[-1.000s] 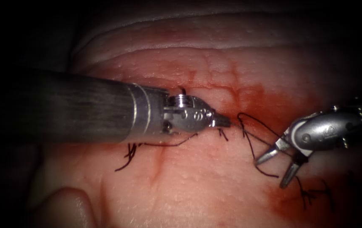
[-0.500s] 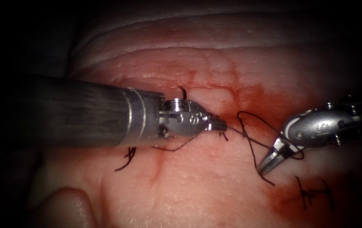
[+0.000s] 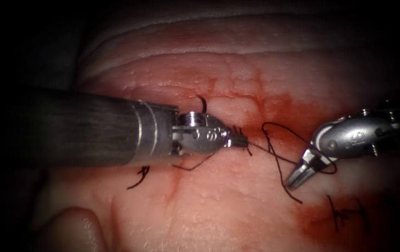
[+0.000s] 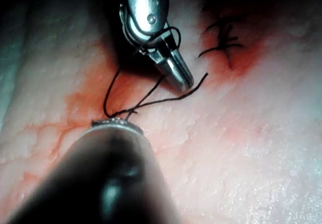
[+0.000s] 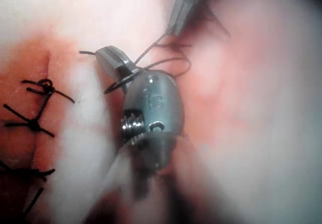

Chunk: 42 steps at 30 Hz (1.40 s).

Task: Wound Closure
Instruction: Grab the suture tail with the right driver.

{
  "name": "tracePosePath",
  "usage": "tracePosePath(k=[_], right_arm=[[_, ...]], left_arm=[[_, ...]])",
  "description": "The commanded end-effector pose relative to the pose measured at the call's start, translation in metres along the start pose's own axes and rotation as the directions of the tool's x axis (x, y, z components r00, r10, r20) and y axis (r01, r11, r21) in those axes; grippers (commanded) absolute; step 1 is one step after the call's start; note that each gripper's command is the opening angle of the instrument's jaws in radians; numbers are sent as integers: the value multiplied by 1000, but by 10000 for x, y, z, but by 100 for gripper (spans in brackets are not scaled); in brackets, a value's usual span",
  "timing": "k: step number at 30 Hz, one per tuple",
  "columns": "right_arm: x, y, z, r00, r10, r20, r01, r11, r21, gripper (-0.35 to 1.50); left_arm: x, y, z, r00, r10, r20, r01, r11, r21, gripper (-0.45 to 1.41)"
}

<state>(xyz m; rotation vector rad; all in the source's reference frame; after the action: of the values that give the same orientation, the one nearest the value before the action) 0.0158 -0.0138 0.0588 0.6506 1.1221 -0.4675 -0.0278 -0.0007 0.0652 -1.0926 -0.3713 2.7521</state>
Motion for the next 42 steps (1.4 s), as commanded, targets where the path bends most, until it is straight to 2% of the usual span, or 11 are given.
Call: tracePosePath(k=[1,4,7,10,20,23,24,26,34,42], right_arm=[[-3,1,13,1000,-5,2,5,1000,4,98],[-5,-3,18,1000,-12,6,12,1000,5,118],[-7,-5,21,1000,-16,9,16,1000,5,125],[-8,-6,24,1000,-19,10,19,1000,5,126],[-6,-2,35,1000,-20,16,20,1000,-3,115],[-8,-2,38,1000,-23,17,22,1000,9,93],[-9,-2,39,1000,-23,19,23,1000,10,58],[-9,-3,39,999,-30,16,30,999,16,-35],[-6,5,36,1000,28,7,-29,999,28,-35],[3,25,2,981,70,-181,-82,995,-60,-35]], left_arm=[[1,-1,8,1000,1,-1,-1,1000,0,-45],[1,-1,8,1000,1,-1,-1,1000,0,-45],[1,-1,8,1000,1,1,-1,1000,-2,-45],[0,-1,8,1000,2,1,-2,1000,-2,-45],[-1,0,9,1000,3,4,-3,1000,-3,-45],[-1,1,8,1000,4,4,-4,1000,-3,-45],[-1,1,9,1000,4,4,-4,1000,-3,-45],[-2,1,8,1000,5,4,-5,1000,-4,-45],[-3,9,3,1000,10,9,-10,1000,-6,-45],[-3,33,-1,999,27,29,-26,1000,-13,-45]])
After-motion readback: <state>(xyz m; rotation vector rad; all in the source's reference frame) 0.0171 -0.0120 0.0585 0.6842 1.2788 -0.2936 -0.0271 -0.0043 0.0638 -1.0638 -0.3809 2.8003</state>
